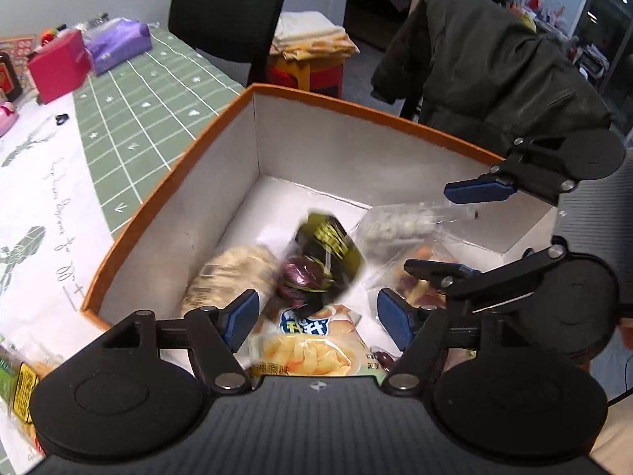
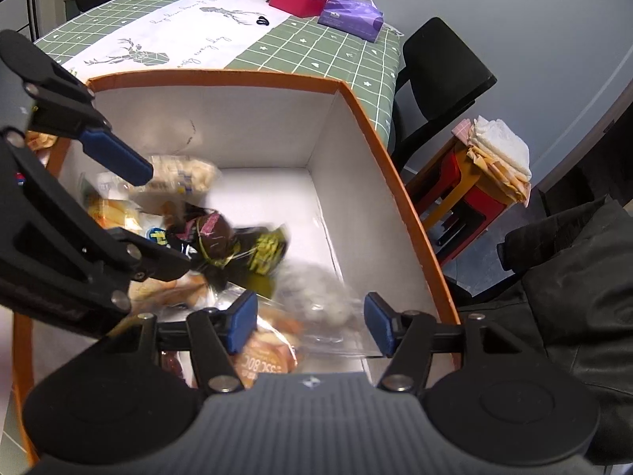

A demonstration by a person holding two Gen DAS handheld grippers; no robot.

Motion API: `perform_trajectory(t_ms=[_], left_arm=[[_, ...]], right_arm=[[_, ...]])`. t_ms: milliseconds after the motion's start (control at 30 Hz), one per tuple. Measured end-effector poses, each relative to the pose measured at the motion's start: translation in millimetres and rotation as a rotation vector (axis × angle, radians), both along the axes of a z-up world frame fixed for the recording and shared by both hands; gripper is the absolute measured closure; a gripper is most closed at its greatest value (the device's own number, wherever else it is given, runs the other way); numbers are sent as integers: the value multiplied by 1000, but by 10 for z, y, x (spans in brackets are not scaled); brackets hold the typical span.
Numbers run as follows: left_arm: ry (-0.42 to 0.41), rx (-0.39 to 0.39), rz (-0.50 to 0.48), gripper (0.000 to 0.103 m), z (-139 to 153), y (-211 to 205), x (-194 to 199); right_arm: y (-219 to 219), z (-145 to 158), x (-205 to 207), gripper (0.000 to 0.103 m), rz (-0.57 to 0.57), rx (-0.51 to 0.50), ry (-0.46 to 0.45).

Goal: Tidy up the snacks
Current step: 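Lower both snacks into the box and open both grippers, then withdraw both tools from the box toward the white sachet sticks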

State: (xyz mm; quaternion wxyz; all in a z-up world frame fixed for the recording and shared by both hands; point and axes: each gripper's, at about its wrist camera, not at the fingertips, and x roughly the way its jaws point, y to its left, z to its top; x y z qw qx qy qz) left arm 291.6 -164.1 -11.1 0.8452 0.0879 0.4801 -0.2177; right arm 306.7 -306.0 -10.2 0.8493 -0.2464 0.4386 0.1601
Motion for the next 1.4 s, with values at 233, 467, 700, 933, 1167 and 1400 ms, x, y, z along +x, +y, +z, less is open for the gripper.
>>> perform_trajectory(t_ms=[233, 467, 700, 933, 1167, 1400], left_arm=[[-9, -12, 63, 23, 196, 111, -244], [-87, -7, 102, 22, 421, 257, -625], [-125, -56, 142, 22, 554, 470, -949], [-166, -41, 168, 22, 616, 712, -1295], [-153, -48, 295, 22, 513, 1156, -1642], [-105, -15, 366, 22, 292, 1532, -1919]], right_arm=[[139, 142, -224, 35, 46, -50, -49], [252, 373, -493, 33, 19, -22, -136], [357, 507, -716, 29, 8, -19, -193], [462, 619, -1069, 29, 16, 91, -232], [764, 568, -1461, 29, 55, 188, -310], [1133, 253, -1749, 30, 77, 289, -260]])
